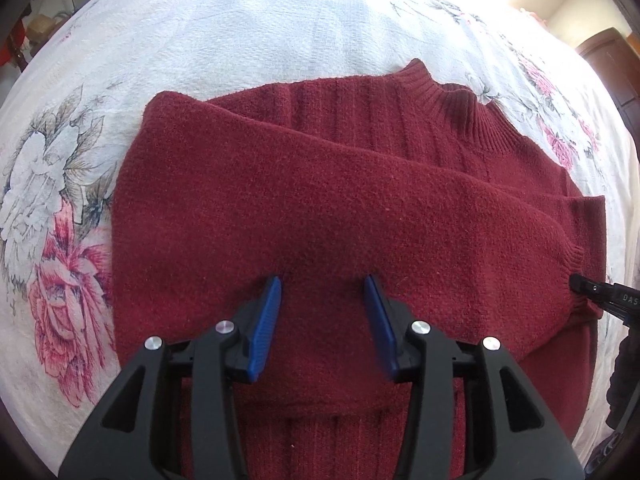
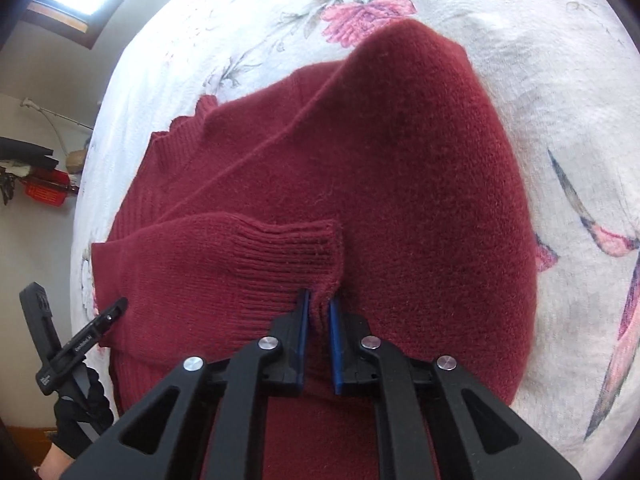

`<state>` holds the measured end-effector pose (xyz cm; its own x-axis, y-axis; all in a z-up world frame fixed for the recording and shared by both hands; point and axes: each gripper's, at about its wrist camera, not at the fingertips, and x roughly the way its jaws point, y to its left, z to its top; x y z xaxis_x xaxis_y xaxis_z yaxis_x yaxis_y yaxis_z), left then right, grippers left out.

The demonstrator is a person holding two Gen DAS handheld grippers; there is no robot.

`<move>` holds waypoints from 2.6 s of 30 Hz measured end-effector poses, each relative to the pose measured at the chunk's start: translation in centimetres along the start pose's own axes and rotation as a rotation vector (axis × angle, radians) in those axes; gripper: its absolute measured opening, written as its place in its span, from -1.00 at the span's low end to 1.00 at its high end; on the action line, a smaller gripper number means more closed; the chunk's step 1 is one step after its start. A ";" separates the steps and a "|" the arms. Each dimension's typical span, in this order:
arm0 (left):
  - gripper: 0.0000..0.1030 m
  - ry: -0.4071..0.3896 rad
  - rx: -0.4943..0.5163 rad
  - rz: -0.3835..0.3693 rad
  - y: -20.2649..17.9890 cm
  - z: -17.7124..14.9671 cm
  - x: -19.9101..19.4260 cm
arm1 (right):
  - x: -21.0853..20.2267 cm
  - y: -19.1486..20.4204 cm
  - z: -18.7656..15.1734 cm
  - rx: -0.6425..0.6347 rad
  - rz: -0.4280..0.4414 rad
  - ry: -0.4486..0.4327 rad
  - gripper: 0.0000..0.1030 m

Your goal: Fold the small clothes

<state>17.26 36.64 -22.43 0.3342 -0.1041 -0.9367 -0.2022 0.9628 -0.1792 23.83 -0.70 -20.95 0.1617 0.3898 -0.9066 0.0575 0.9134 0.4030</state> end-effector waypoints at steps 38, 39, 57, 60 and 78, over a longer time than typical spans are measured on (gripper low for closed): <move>0.28 -0.018 -0.053 -0.150 11.9 -37.0 -14.8 | -11.3 -8.1 -36.8 -0.103 0.152 -0.053 0.06; 0.29 -0.034 -0.029 -0.148 11.5 -37.8 -15.0 | -11.0 -8.0 -37.6 -0.115 0.161 -0.061 0.06; 0.16 0.028 -0.135 -0.253 10.0 -37.7 -13.5 | -9.8 -9.8 -38.1 0.082 0.300 -0.072 0.07; -0.02 0.026 -0.168 -0.273 10.8 -37.3 -13.4 | -9.8 -9.7 -37.7 0.073 0.332 -0.075 -0.01; -0.86 -0.139 -0.166 -0.491 9.5 -32.1 -19.6 | -15.6 -9.0 -35.7 0.070 0.617 -0.148 -0.86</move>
<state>-20.71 39.82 -15.44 0.5427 -0.4877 -0.6839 -0.1301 0.7556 -0.6420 -14.36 -10.84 -14.93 0.3195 0.8169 -0.4801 -0.0263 0.5141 0.8573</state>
